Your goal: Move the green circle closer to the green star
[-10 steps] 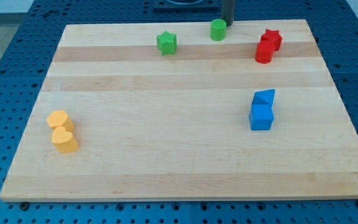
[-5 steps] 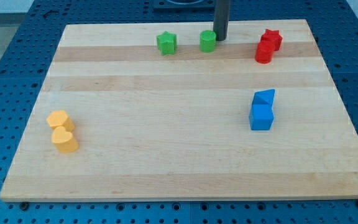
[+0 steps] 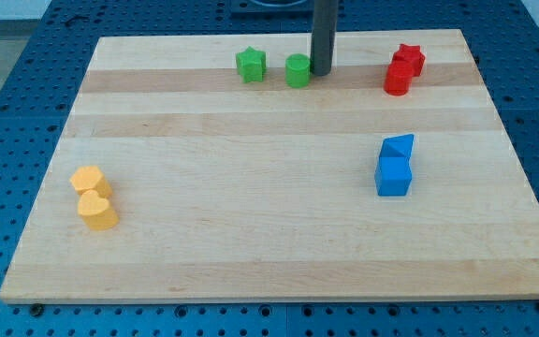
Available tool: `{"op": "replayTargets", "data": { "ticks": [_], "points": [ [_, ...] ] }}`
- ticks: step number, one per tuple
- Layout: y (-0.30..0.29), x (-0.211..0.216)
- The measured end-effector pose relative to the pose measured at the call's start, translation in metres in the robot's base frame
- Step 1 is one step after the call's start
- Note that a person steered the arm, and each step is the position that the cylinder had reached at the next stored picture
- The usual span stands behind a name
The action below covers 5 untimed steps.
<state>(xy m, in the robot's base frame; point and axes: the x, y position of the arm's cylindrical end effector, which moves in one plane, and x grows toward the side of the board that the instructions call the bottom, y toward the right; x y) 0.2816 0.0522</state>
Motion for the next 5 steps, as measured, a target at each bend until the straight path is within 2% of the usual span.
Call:
{"op": "replayTargets", "data": {
  "ticks": [5],
  "points": [
    [-0.03,0.003]
  ]
}}
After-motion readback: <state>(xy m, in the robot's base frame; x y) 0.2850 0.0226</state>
